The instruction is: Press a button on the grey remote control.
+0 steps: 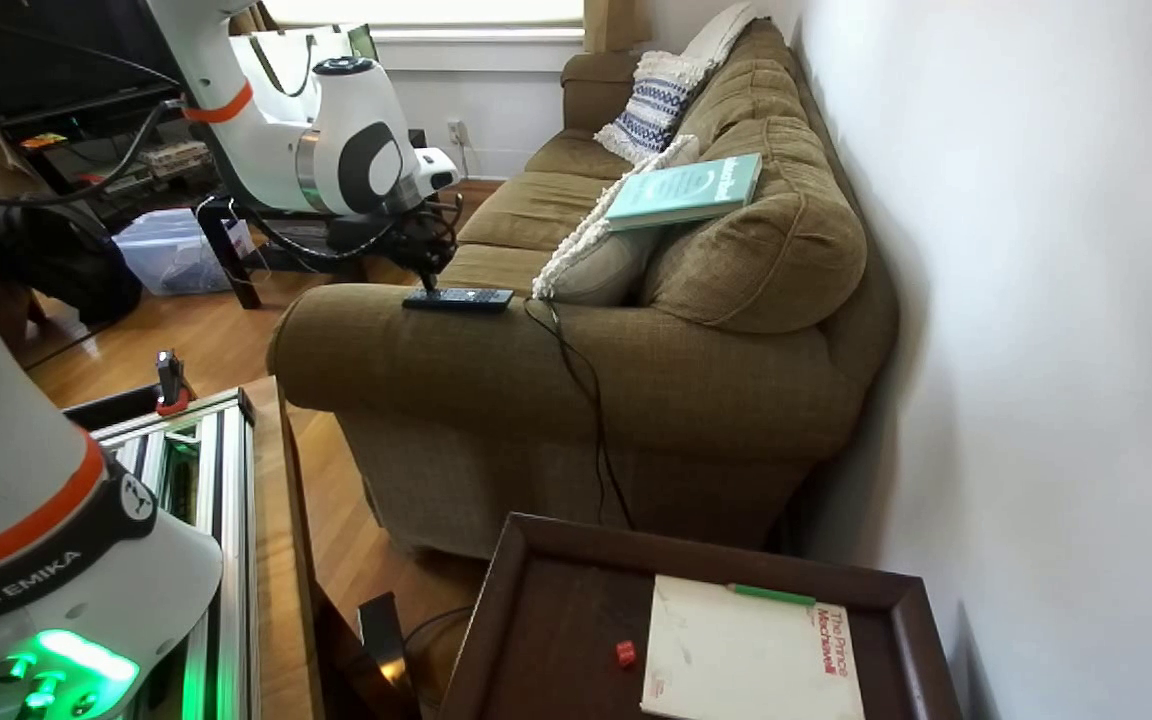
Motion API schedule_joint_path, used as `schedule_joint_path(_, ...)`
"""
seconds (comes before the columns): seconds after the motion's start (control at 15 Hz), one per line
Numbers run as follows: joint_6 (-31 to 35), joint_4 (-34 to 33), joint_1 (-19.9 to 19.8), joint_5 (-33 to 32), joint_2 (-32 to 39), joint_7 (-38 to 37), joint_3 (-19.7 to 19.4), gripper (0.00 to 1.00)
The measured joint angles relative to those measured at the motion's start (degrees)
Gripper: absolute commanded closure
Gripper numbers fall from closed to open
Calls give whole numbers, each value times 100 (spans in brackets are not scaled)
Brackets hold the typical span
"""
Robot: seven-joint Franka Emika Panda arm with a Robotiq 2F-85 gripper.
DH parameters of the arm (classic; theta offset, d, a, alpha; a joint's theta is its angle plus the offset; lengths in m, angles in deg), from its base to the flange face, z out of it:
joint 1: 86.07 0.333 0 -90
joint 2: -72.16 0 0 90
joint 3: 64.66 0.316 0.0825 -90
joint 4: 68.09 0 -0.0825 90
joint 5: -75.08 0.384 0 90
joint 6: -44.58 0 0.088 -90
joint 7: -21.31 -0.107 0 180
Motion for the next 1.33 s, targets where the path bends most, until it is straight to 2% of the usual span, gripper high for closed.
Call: schedule_joint_path(1.33,701,219,-190,7,194,0,46,100)
